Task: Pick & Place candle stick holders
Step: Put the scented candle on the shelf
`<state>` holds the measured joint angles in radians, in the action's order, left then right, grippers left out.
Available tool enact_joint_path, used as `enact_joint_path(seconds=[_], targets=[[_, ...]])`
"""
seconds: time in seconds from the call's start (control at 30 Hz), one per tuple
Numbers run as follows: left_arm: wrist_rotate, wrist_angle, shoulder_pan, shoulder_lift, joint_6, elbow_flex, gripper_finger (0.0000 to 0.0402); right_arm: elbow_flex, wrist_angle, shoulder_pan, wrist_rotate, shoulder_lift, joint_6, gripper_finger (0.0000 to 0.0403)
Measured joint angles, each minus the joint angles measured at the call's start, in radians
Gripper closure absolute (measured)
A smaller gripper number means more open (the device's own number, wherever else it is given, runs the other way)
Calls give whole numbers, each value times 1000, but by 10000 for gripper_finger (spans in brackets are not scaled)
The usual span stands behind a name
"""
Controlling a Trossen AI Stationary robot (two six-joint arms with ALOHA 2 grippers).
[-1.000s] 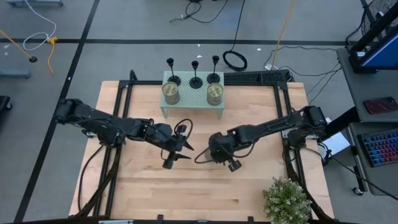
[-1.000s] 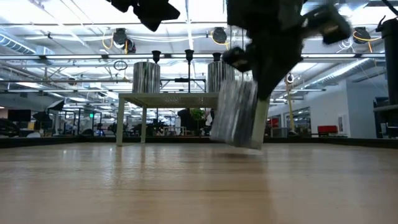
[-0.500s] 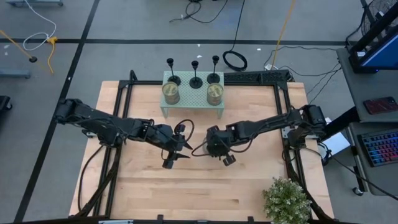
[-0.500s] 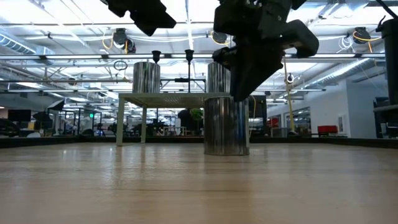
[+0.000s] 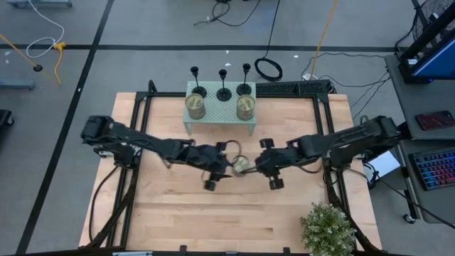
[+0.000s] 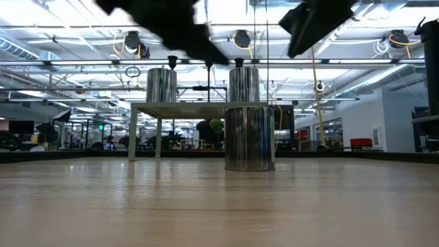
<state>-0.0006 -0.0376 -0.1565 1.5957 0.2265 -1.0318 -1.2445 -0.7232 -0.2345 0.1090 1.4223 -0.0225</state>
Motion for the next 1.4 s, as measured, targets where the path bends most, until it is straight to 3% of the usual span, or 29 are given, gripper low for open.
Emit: enact_joint_path(seconds=[0.23, 0.5, 0.6, 0.93, 1.27, 1.4], targets=[[81, -234, 54, 159, 103, -187, 227, 299, 248, -49, 70, -220, 90, 322], [78, -271, 65, 227, 225, -210, 230, 653, 721, -62, 100, -384, 49, 326], [78, -279, 72, 225, 239, -210, 256, 728, 813, -62, 100, -409, 29, 328], [79, -288, 131, 224, 230, -210, 392, 752, 829, -62, 100, -419, 61, 328], [79, -326, 152, 225, 216, -210, 327, 752, 831, -62, 100, -419, 60, 328], [79, -335, 152, 225, 208, -210, 323, 752, 831, -62, 100, -419, 60, 328]])
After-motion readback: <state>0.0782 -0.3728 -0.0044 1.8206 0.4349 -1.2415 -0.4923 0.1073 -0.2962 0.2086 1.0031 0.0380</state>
